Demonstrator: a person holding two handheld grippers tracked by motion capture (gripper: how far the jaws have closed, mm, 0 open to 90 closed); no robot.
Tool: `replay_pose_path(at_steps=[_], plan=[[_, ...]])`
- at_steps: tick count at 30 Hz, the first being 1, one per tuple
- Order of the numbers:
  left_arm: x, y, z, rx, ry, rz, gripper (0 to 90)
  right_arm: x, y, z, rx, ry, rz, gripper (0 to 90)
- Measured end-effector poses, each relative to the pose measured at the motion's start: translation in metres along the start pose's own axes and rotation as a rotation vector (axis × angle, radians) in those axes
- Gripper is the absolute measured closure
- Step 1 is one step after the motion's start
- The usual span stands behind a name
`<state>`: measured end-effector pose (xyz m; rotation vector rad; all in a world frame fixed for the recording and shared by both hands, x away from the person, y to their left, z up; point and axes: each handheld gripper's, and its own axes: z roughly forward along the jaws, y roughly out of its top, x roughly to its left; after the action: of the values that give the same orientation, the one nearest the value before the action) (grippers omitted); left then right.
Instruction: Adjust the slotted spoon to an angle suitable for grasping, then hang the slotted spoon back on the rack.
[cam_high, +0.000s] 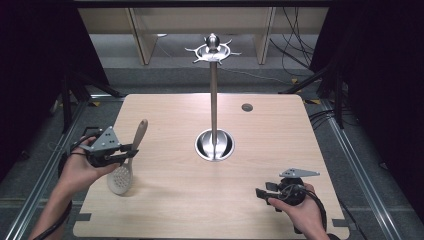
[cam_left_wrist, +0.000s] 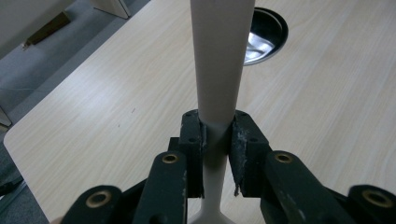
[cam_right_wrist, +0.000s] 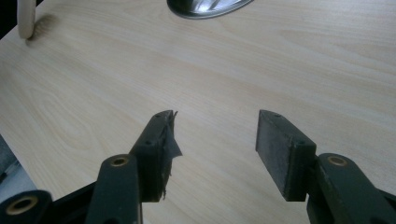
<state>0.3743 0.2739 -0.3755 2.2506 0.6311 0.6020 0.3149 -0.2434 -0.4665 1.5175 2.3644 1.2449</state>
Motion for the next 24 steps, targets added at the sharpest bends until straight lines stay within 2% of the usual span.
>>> replay_pose_path(at_steps=[1,3,4,5,6,8,10,11,12,14,15,16,18,19,20,21,22,23,24], plan=[[0.002,0.001,-0.003,-0.026,0.016,0.003,75.8,0.000,0.000,0.000,-0.009,-0.004,-0.005,47.6],[0.002,0.002,-0.004,-0.033,0.018,-0.013,75.9,-0.002,0.000,-0.001,-0.012,-0.019,-0.039,47.6],[0.003,0.003,-0.006,-0.036,0.027,0.003,75.8,-0.001,0.001,-0.001,-0.006,-0.017,-0.031,47.6],[0.004,0.004,-0.008,-0.037,0.030,0.002,75.9,-0.001,0.001,0.000,-0.008,-0.010,-0.034,47.6],[0.003,0.005,-0.009,-0.056,0.041,-0.028,75.9,0.003,0.000,-0.001,-0.008,-0.025,-0.005,47.6],[0.004,0.006,-0.011,-0.057,0.040,-0.023,75.9,0.003,0.001,-0.001,-0.005,-0.030,-0.012,47.6],[0.004,0.007,-0.015,-0.046,0.050,-0.019,75.9,0.002,0.002,0.000,-0.010,-0.013,-0.031,47.6],[0.006,0.008,-0.016,-0.048,0.051,-0.012,75.9,0.004,0.001,0.001,-0.008,0.004,-0.009,47.6],[0.004,0.009,-0.016,-0.063,0.061,-0.040,75.9,0.003,0.002,-0.001,-0.008,-0.027,-0.057,47.6],[0.005,0.009,-0.017,-0.071,0.063,-0.040,75.9,0.003,0.002,-0.001,-0.008,-0.028,-0.056,47.5],[0.005,0.009,-0.017,-0.074,0.061,-0.038,75.9,0.003,0.001,0.001,-0.018,0.001,-0.025,47.5],[0.005,0.010,-0.016,-0.090,0.053,-0.067,75.9,0.000,0.002,0.001,-0.015,-0.013,-0.048,47.6],[0.006,0.012,-0.015,-0.091,0.054,-0.071,75.9,0.000,0.002,0.001,-0.014,-0.015,-0.054,47.6],[0.004,0.013,-0.012,-0.115,0.052,-0.095,75.9,0.002,0.002,0.002,-0.017,0.010,-0.024,47.6],[0.004,0.013,-0.012,-0.115,0.052,-0.095,75.9,0.002,0.002,0.002,-0.017,0.010,-0.024,47.6],[0.004,0.015,-0.011,-0.112,0.043,-0.097,75.9,0.001,0.002,0.001,-0.023,0.008,-0.053,47.6],[0.004,0.015,-0.011,-0.112,0.043,-0.097,75.9,0.001,0.002,0.001,-0.025,0.006,-0.053,47.6],[0.002,0.018,-0.009,-0.144,0.032,-0.141,75.9,0.002,0.001,0.000,-0.029,0.005,-0.033,47.6],[0.002,0.020,-0.008,-0.159,0.034,-0.136,75.9,0.003,0.000,0.000,-0.029,0.007,-0.028,47.6]])
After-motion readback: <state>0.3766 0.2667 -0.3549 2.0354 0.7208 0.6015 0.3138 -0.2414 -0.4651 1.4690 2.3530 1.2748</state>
